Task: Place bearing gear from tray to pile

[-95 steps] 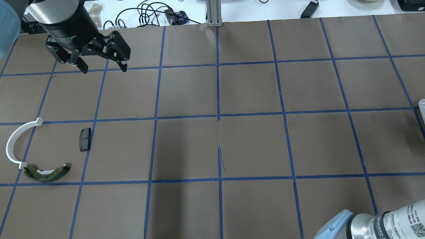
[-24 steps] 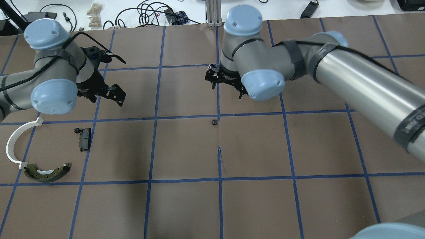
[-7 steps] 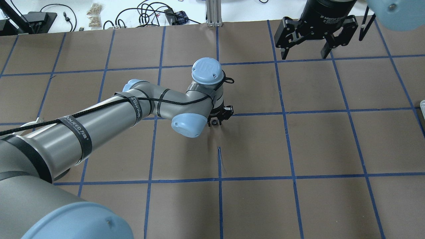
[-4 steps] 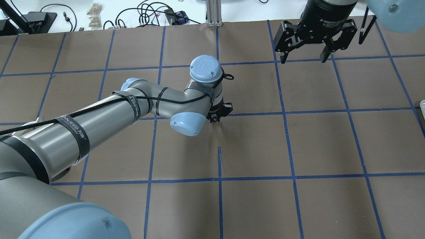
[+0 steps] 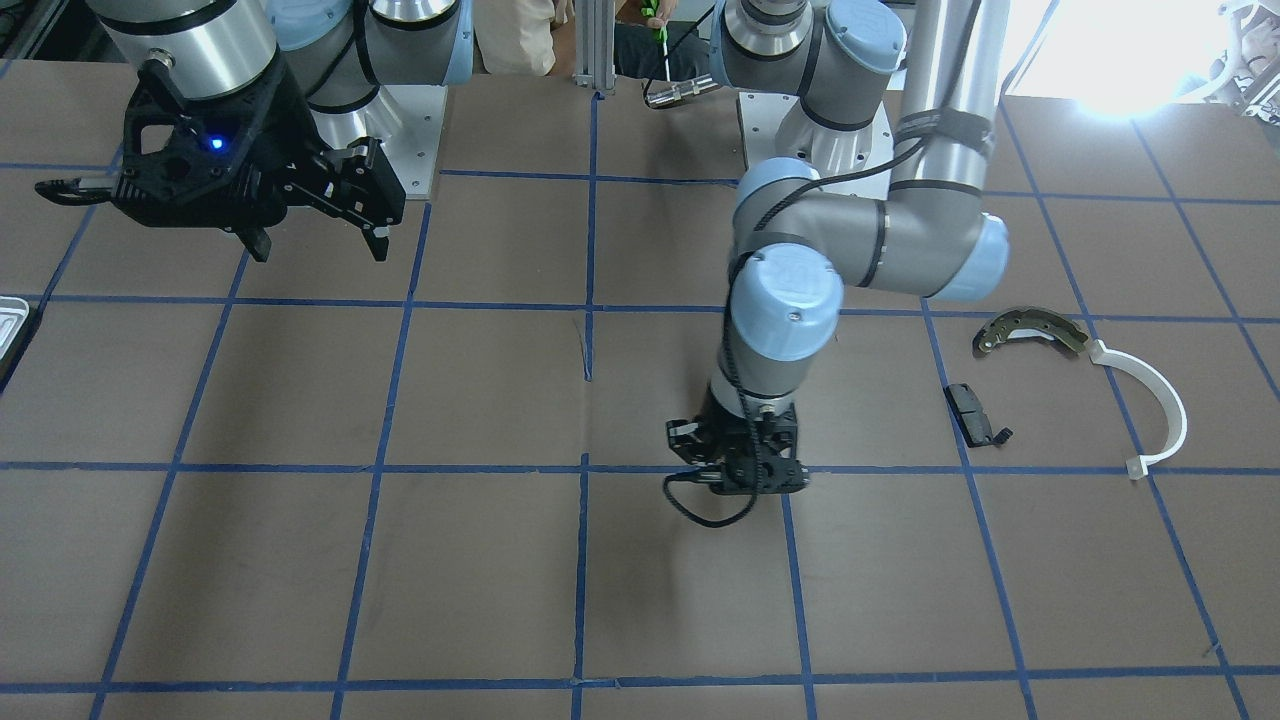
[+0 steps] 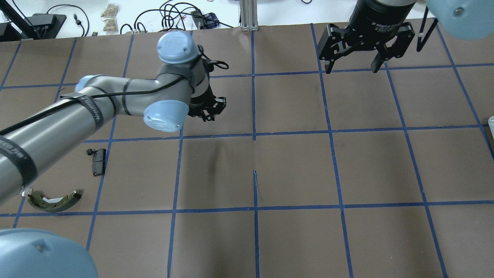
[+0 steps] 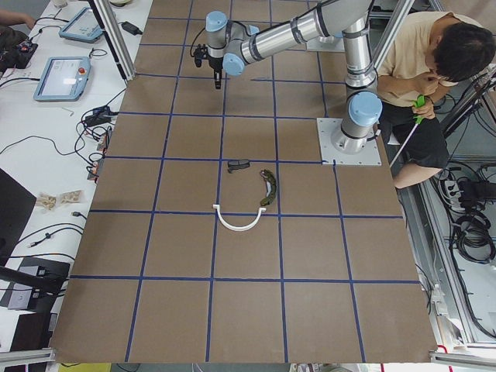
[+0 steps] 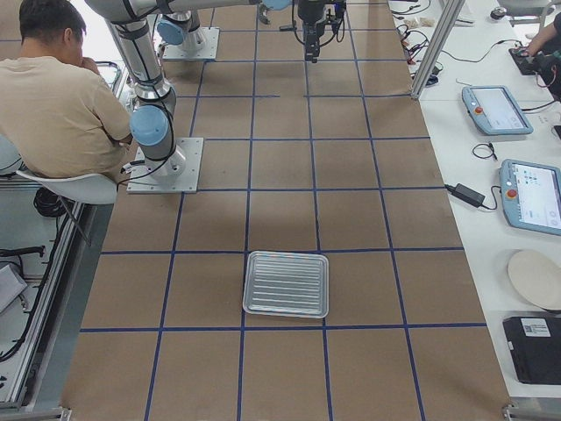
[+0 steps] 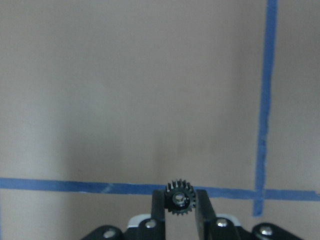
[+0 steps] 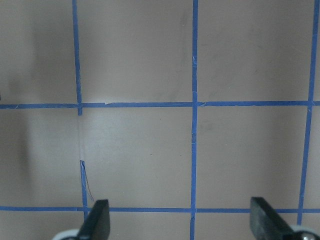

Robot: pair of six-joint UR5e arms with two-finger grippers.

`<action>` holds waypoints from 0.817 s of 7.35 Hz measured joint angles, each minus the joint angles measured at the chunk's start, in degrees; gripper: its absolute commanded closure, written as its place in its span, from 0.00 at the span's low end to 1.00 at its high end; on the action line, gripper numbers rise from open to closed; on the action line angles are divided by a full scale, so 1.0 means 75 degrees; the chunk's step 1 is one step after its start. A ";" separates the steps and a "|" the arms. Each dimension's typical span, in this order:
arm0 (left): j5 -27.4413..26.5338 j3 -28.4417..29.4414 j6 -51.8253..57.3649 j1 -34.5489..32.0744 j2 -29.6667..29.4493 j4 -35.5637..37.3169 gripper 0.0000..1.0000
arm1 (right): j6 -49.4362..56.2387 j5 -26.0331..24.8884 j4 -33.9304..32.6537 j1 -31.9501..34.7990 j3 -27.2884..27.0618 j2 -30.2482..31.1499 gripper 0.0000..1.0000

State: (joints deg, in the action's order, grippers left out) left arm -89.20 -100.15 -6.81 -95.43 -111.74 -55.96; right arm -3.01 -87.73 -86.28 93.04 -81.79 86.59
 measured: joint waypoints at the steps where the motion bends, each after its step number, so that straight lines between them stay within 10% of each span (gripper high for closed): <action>1: -0.0019 -0.0089 0.1421 0.0869 0.0347 -0.0372 1.00 | 0.0013 -0.0005 -0.0003 0.0002 -0.0002 0.0005 0.00; 6: -0.0002 -0.0920 0.7109 0.5066 0.0803 -0.0575 1.00 | 0.0015 -0.0046 -0.0004 0.0004 -0.0005 0.0009 0.00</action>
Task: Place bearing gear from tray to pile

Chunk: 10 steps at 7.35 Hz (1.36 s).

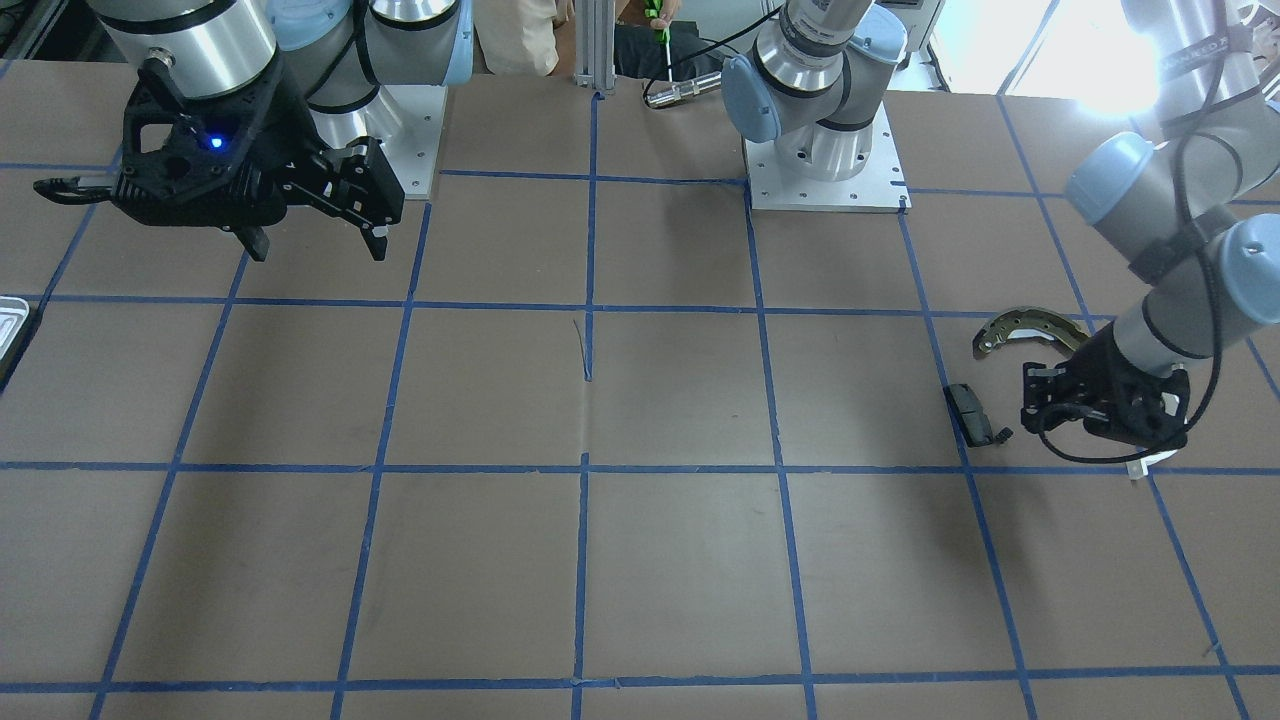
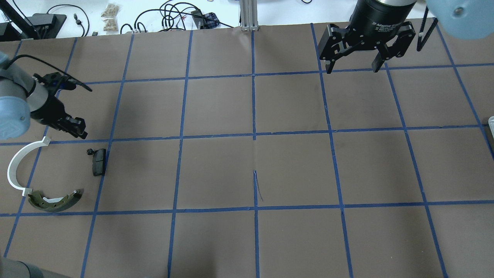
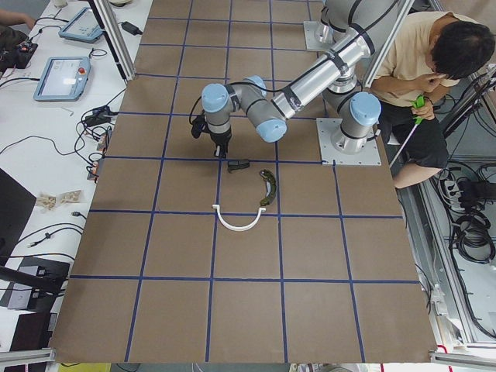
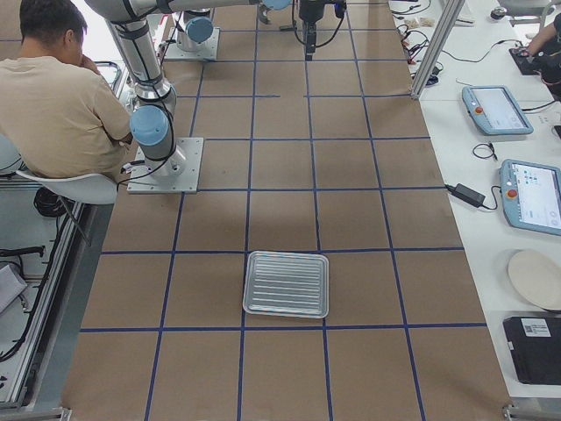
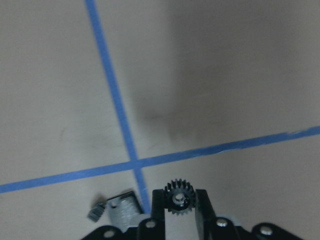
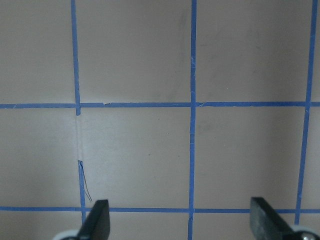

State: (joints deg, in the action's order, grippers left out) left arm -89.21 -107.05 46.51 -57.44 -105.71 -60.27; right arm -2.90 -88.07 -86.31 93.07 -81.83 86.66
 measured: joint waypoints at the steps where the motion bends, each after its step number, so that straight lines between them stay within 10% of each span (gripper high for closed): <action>1: 0.0012 -0.0071 0.0493 0.0390 -0.0109 0.0136 1.00 | 0.0000 -0.0006 0.0000 0.0000 0.0000 0.0000 0.00; 8: 0.0048 -0.0315 0.0667 0.0540 -0.0625 0.0763 1.00 | 0.0000 -0.0019 0.0000 0.0000 -0.0003 0.0000 0.00; 9: 0.0045 -0.0315 0.0580 0.0465 -0.0628 0.0767 0.85 | 0.0000 -0.0020 0.0000 0.0000 -0.0004 0.0000 0.00; 10: 0.0048 -0.0311 0.0512 0.0408 -0.0627 0.0769 0.04 | 0.0000 -0.0020 0.0000 0.0000 -0.0007 0.0000 0.00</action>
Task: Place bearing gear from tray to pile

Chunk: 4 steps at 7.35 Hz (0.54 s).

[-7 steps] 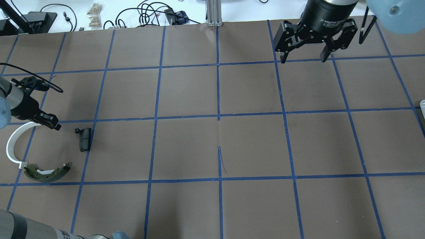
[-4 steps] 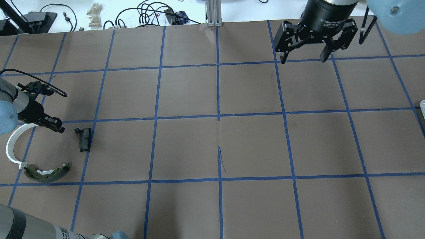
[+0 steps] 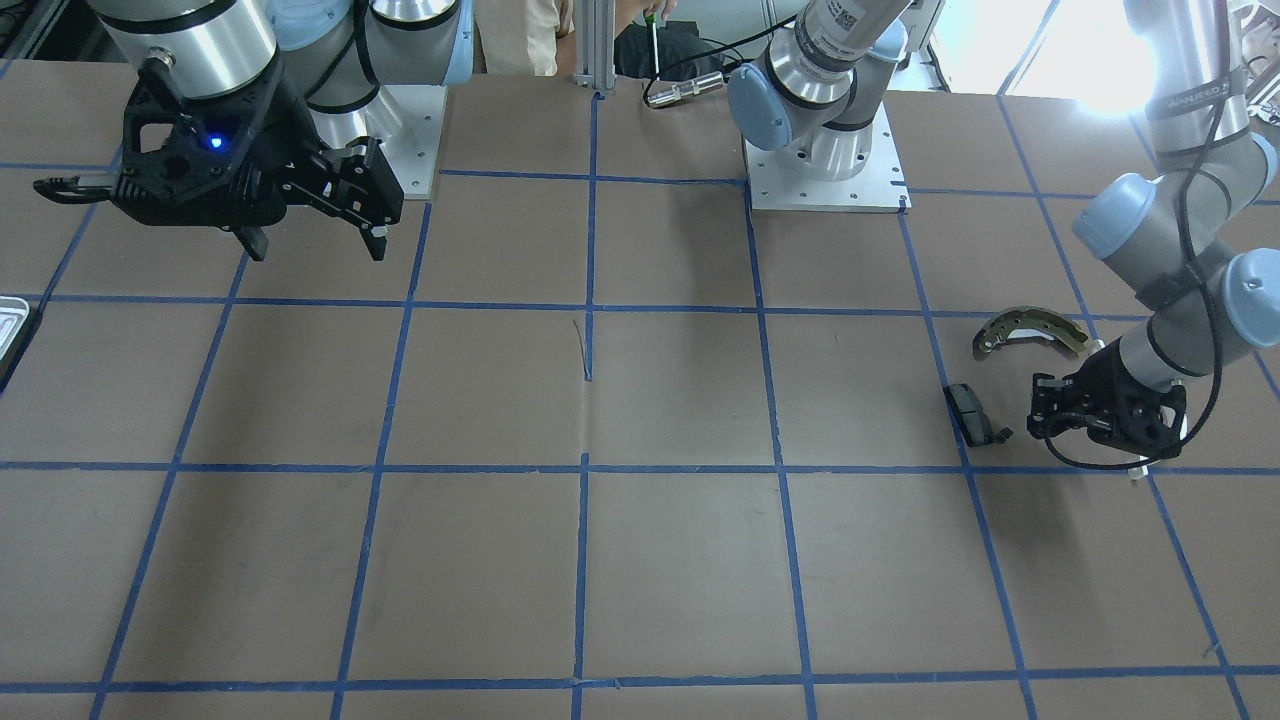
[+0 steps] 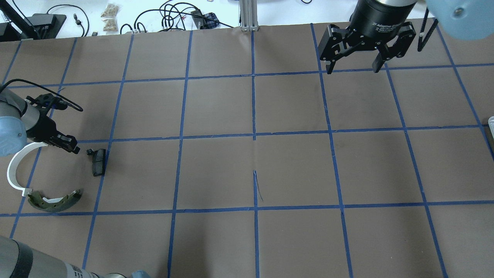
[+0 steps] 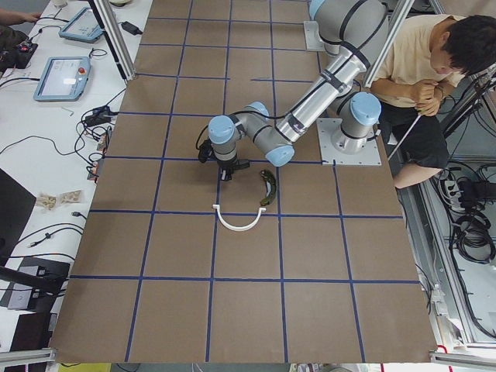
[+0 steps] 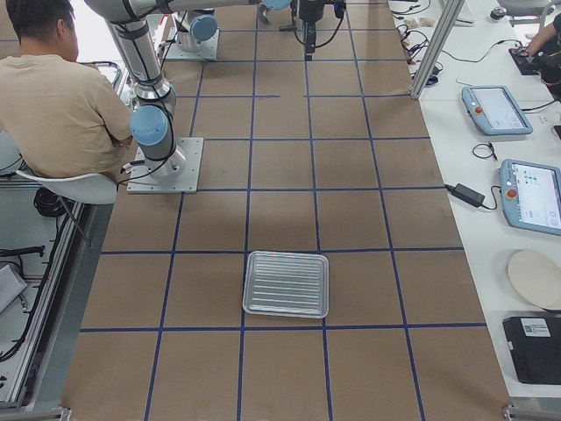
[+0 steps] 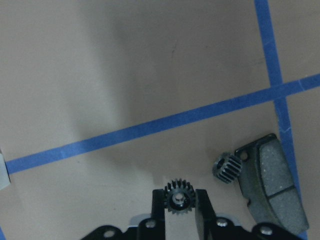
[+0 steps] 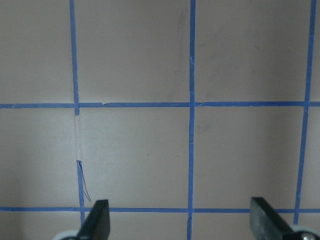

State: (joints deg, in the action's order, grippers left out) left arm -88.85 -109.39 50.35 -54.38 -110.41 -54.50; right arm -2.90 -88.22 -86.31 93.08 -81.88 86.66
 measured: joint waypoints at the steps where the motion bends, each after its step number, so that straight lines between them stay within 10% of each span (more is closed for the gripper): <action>1: 0.0006 0.0006 -0.0029 -0.0025 0.0007 0.0001 0.00 | 0.0000 0.0011 0.0000 0.0000 -0.0001 -0.0003 0.00; 4: 0.0006 0.0059 -0.0067 -0.0067 0.0173 -0.0064 0.00 | 0.0000 0.0028 -0.0069 0.0000 0.0006 -0.0011 0.00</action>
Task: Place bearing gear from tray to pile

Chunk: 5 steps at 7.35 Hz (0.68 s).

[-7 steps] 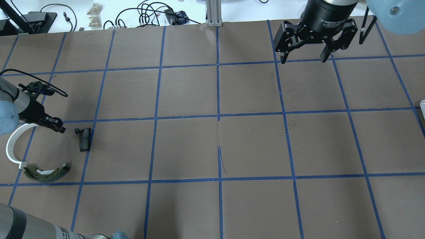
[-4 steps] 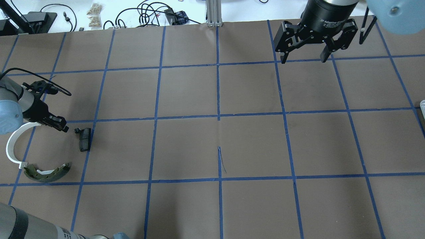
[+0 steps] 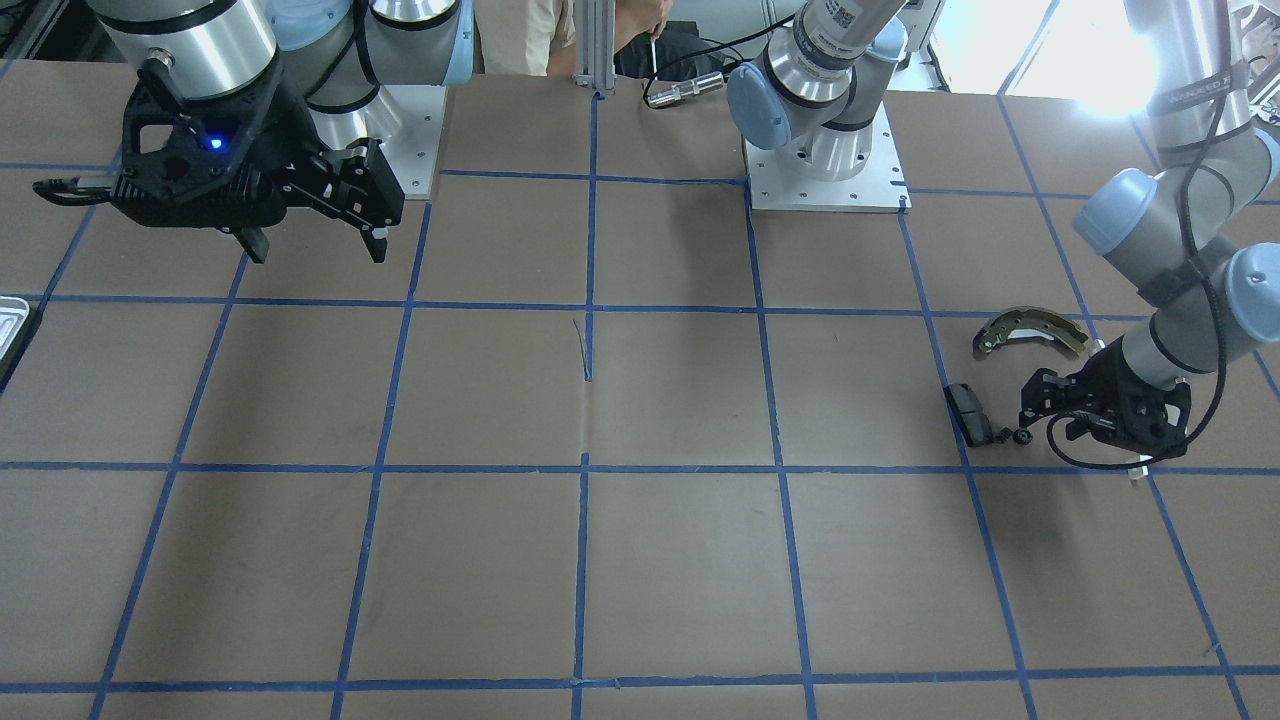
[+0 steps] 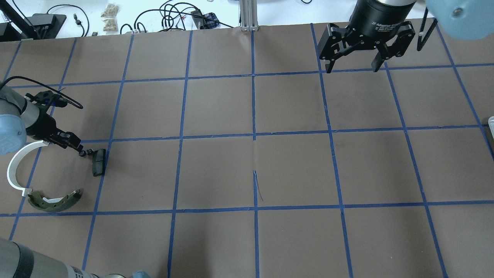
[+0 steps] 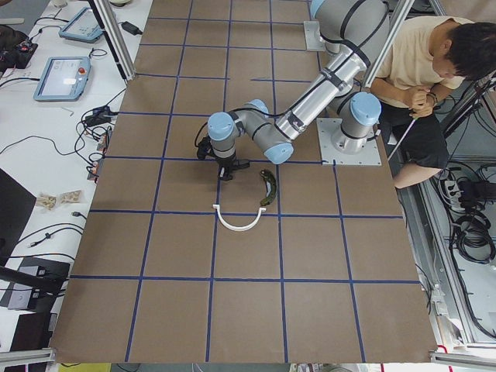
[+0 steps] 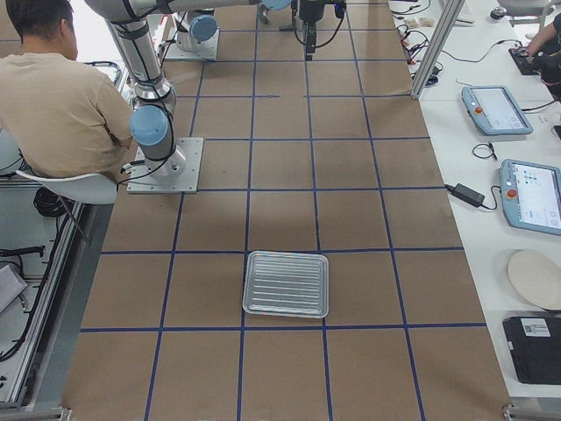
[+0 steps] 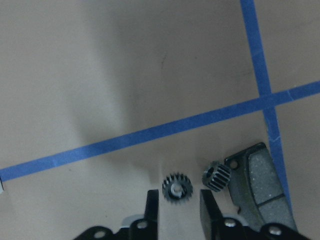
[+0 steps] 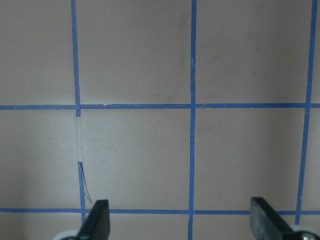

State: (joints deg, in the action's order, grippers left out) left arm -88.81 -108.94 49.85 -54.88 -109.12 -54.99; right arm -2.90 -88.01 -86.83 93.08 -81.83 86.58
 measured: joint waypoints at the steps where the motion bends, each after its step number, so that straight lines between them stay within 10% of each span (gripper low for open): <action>1: -0.0017 0.0040 -0.0038 -0.0075 0.0197 -0.0123 0.00 | 0.0000 0.0003 -0.0018 0.0000 0.0001 0.0000 0.00; 5: -0.0137 0.0441 -0.2241 -0.1826 0.1556 -0.1422 0.00 | -0.0005 0.0005 -0.0059 0.0001 0.0001 -0.0010 0.00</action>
State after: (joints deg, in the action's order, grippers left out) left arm -89.83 -105.63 33.04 -68.58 -97.45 -65.65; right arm -2.94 -87.98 -87.27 93.08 -81.83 86.50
